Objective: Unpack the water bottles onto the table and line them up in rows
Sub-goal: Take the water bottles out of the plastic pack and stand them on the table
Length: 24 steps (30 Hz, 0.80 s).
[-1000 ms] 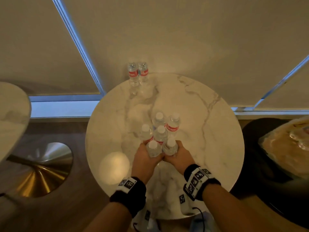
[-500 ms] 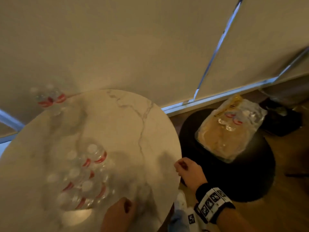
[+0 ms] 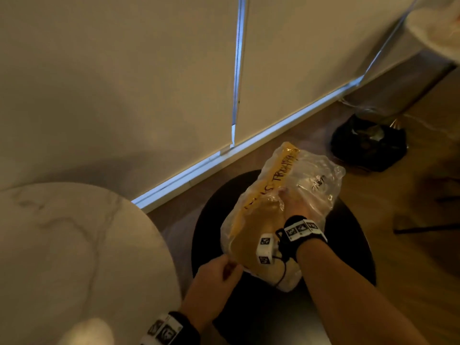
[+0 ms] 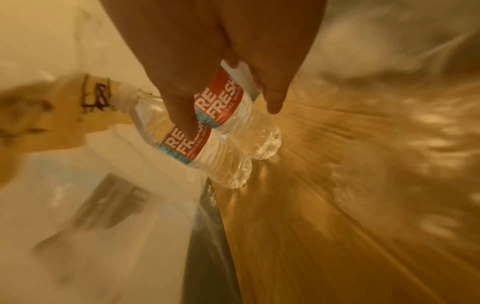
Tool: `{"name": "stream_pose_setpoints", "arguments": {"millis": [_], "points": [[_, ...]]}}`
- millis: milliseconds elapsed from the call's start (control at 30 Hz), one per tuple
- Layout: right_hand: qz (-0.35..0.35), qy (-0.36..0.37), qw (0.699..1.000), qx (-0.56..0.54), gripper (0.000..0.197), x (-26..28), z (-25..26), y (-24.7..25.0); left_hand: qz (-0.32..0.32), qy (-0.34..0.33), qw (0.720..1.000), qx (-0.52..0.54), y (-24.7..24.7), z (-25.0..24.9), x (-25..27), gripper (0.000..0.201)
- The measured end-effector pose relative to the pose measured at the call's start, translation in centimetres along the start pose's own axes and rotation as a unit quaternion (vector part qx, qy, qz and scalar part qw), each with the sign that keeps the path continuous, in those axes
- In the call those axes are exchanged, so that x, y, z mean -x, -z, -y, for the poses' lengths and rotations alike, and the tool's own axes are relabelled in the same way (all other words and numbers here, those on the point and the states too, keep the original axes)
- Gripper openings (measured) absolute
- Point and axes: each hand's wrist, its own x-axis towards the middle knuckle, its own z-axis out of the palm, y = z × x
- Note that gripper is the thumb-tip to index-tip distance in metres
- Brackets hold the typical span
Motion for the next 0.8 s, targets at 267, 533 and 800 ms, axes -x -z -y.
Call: {"name": "stream_pose_setpoints", "arguments": {"millis": [267,533,800], "points": [[0.022,0.081,0.992,0.097,0.051,-0.6,-2.9,1.1,-0.014,-0.03,0.995,-0.09,-1.5,-4.7,-10.2,0.037],[0.185,0.138,0.972,0.053,0.055,4.3,-7.2,3.9,-0.027,0.022,0.988,-0.15,-3.4,-11.8,-16.1,0.033],[0.169,0.2,0.965,0.033,0.057,5.8,-10.0,8.1,-0.029,0.001,0.995,-0.097,-4.7,-14.2,-18.6,0.02]]}}
